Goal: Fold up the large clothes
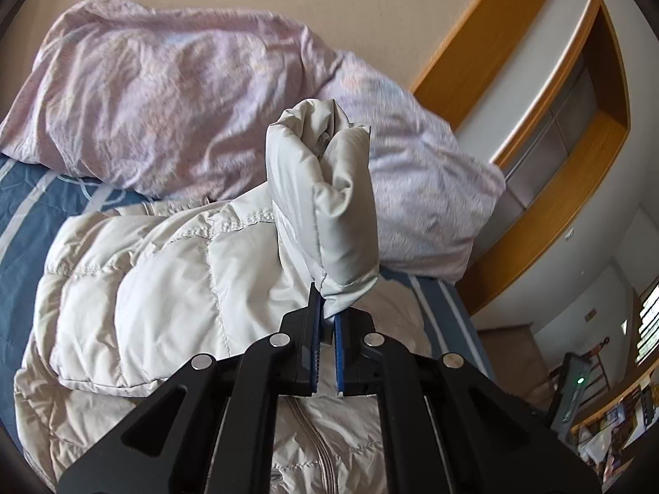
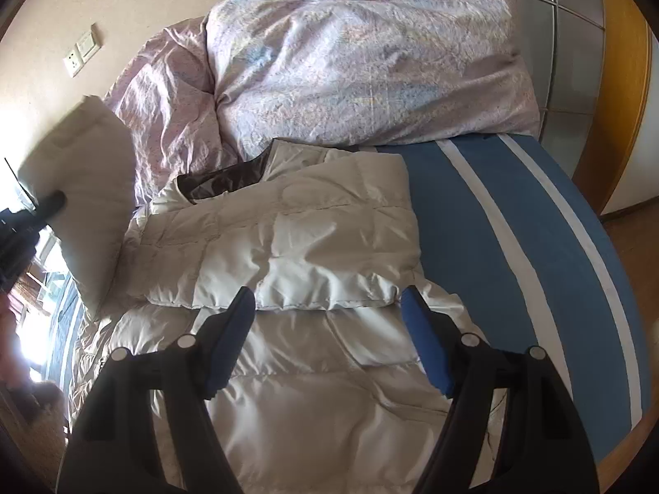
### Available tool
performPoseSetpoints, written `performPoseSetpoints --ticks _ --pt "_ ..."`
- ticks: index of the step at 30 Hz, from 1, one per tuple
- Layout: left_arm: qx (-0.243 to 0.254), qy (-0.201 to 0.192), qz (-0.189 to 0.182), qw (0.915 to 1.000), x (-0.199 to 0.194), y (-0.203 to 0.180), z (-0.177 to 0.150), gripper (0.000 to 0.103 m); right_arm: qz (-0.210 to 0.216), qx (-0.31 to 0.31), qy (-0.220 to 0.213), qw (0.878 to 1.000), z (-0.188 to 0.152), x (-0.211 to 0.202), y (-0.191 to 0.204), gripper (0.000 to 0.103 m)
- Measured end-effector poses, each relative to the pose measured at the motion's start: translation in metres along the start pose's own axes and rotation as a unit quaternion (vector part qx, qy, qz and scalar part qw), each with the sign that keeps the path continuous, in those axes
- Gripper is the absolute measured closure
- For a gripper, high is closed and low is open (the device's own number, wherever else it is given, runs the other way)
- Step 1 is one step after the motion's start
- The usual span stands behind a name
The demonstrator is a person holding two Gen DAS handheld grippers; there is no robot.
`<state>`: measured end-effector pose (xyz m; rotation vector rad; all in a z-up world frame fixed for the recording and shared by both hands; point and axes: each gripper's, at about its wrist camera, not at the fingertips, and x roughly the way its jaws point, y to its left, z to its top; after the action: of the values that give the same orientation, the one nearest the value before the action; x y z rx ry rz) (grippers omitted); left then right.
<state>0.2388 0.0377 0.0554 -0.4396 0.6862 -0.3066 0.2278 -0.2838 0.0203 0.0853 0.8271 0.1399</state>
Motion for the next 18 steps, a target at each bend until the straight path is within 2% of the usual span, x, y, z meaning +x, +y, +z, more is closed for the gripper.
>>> performPoseSetpoints --ticks 6,7,9,10,11,12,14,16,18 --pt "0.033 0.058 0.020 0.9976 0.042 -0.009 -0.026 0.096 -0.001 0.005 0.004 1.000 0.001 0.007 -0.003 0.029" --pt "0.034 0.069 0.022 0.9968 0.048 -0.009 -0.031 0.090 -0.001 0.006 0.004 1.000 0.001 0.007 -0.003 0.029" --pt "0.033 0.093 0.017 0.9950 0.059 -0.009 -0.041 0.060 -0.001 0.009 0.003 1.000 0.003 0.009 -0.004 0.030" --pt "0.031 0.100 0.011 0.9944 0.063 -0.009 -0.046 0.040 0.001 0.011 0.003 1.000 0.005 0.009 -0.003 0.030" --pt "0.032 0.098 0.008 0.9946 0.063 -0.010 -0.050 0.032 0.003 0.012 0.002 1.000 0.007 0.009 -0.002 0.030" --pt "0.037 0.097 0.003 0.9946 0.062 -0.010 -0.053 0.029 0.009 0.014 0.002 1.000 0.009 0.009 -0.001 0.030" --pt "0.041 0.096 -0.011 0.9945 0.054 -0.011 -0.055 0.014 0.029 0.019 0.003 0.999 0.013 0.009 0.004 0.030" --pt "0.049 0.082 -0.016 0.9953 0.039 -0.010 -0.055 0.012 0.060 0.027 0.010 0.998 0.018 0.011 0.010 0.030" --pt "0.066 0.070 -0.002 0.9953 0.024 -0.008 -0.055 0.008 0.097 0.037 0.026 0.994 0.022 0.018 0.017 0.030"
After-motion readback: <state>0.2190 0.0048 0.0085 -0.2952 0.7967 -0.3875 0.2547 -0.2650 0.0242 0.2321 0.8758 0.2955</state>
